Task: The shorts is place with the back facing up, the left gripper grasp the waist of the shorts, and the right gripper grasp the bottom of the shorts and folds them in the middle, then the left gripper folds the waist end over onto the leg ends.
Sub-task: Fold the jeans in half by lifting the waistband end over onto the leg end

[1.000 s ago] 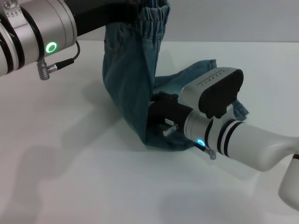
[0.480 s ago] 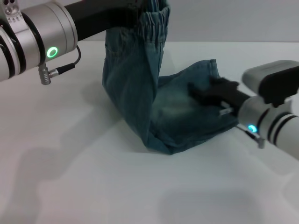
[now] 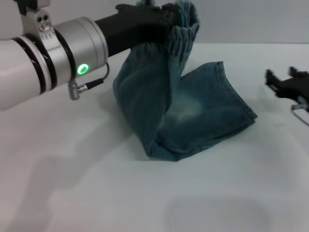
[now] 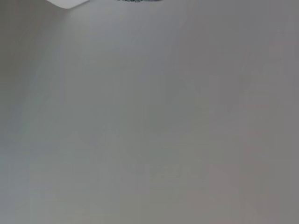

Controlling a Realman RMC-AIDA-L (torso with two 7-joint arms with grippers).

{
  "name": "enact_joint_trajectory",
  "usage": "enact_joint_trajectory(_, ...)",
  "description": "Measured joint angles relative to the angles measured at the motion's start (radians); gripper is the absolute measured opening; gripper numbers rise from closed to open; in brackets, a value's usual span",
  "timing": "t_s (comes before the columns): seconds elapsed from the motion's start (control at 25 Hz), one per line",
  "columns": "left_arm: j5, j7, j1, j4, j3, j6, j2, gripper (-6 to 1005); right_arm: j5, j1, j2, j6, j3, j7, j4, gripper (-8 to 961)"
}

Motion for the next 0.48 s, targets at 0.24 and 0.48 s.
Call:
enact_joint_trajectory(0.24,-0.046,0.039,-0.002,0.029,0.084,0.074,0.0,57,-0.004,-0.105,0.0,0.0,0.052,-0.015,0.075,603)
enact_joint_trajectory(0.48,-0.082,0.064,-0.016,0.109,0.226,0.228,-0.002,65,-0.005,-0.196,0.0,0.001,0.056,-0.02,0.151,603)
